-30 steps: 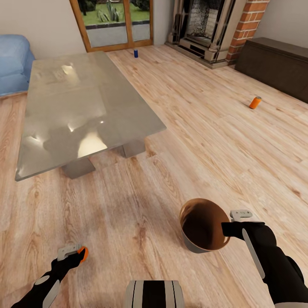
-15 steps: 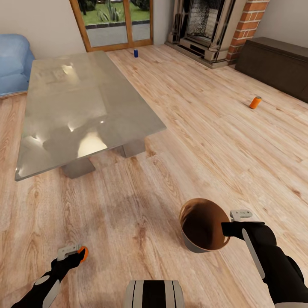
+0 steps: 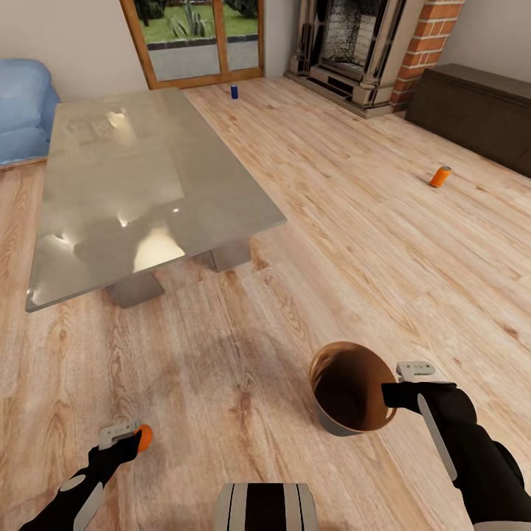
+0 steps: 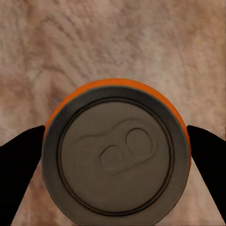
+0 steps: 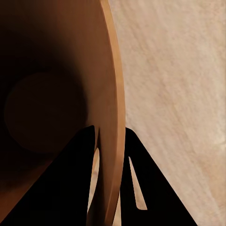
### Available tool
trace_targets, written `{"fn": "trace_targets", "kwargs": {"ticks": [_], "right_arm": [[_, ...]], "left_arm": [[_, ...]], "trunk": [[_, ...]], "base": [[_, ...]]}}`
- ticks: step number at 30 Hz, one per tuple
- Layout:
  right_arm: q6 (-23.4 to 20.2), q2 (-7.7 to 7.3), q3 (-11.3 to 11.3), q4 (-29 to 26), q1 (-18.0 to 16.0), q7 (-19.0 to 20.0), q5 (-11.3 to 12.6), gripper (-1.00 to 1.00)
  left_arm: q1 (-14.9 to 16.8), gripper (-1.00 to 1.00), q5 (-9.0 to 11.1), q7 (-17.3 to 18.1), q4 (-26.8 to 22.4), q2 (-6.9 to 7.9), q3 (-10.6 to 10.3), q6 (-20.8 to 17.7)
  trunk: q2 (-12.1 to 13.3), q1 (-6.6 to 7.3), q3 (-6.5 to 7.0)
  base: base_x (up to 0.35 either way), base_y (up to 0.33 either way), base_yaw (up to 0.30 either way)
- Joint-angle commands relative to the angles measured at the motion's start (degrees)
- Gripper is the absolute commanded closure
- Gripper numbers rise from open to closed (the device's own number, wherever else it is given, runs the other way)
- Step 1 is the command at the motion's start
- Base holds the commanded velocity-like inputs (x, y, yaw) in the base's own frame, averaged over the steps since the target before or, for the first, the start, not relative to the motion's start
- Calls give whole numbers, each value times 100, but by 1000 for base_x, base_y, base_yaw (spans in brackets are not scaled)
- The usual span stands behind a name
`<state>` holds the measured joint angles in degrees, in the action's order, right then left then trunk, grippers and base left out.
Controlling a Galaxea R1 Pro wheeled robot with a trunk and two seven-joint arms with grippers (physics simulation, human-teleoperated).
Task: Put the three can of soda from the living room inside the tash can in the kitchen.
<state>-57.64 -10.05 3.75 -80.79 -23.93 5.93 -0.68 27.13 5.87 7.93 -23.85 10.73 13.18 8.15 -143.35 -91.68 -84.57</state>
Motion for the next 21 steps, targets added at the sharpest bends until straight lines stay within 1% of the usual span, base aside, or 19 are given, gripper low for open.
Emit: {"fn": "trace_targets", "kwargs": {"ticks": [1,18,21], "right_arm": [[-2,3,3,54,2,31,85,100],[-2,3,3,54,2,31,81,100],[-2,3,3,54,2,31,83,100]], "left_arm": [[3,100,-7,-2,5,-1,0,2],[3,100,-7,-2,-14,-1,0,2],[3,100,-7,-2,-14,-1,0,4]], "trunk": [[0,-19,-1],[0,-19,-1],[4,-12,66]], "base": [[0,0,0],[0,0,0],[0,0,0]]}}
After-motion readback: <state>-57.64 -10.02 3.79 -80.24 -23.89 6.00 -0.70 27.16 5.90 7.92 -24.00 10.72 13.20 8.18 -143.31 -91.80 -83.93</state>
